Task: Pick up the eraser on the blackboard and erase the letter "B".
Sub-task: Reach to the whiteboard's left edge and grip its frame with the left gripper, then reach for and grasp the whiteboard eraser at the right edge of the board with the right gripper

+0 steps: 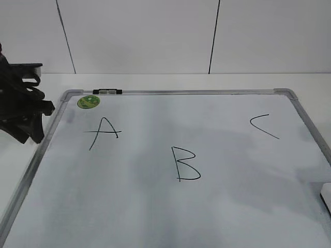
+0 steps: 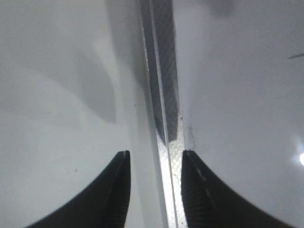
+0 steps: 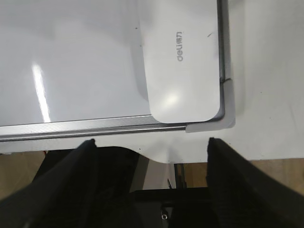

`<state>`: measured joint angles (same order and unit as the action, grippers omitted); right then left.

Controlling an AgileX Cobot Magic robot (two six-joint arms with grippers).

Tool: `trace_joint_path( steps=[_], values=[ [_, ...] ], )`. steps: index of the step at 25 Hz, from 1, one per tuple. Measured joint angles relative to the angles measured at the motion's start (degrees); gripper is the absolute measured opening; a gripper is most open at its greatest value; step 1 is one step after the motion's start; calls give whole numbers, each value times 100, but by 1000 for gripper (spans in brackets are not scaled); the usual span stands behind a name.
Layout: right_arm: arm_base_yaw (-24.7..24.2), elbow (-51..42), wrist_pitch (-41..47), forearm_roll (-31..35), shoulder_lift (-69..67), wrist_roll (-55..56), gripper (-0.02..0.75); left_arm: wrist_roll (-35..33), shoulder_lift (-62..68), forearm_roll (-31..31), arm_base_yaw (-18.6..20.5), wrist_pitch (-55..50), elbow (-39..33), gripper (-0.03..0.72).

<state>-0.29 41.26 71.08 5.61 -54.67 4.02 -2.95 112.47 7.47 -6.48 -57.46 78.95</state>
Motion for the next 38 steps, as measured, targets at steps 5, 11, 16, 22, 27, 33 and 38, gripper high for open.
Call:
trace_joint_path(
  steps=[5, 11, 16, 22, 27, 33, 38],
  values=[
    [0, 0, -5, 0, 0, 0, 551, -44, 164, 91, 0, 124, 0, 276],
    [0, 0, -5, 0, 0, 0, 551, -58, 292, 112, 0, 249, 0, 276],
    [0, 0, -14, 0, 0, 0, 551, -108, 427, 123, 0, 249, 24, 276],
    [0, 0, -18, 0, 0, 0, 551, -116, 453, 160, 0, 212, 57, 197],
    [0, 0, -185, 0, 0, 0, 551, -116, 453, 206, 0, 201, 60, 102],
    [0, 0, -630, 0, -67, 0, 560, -38, 453, 240, 0, 201, 70, 34],
    [0, 0, -668, -222, -484, 0, 633, -17, 453, 249, 0, 191, 70, 32]
  ],
)
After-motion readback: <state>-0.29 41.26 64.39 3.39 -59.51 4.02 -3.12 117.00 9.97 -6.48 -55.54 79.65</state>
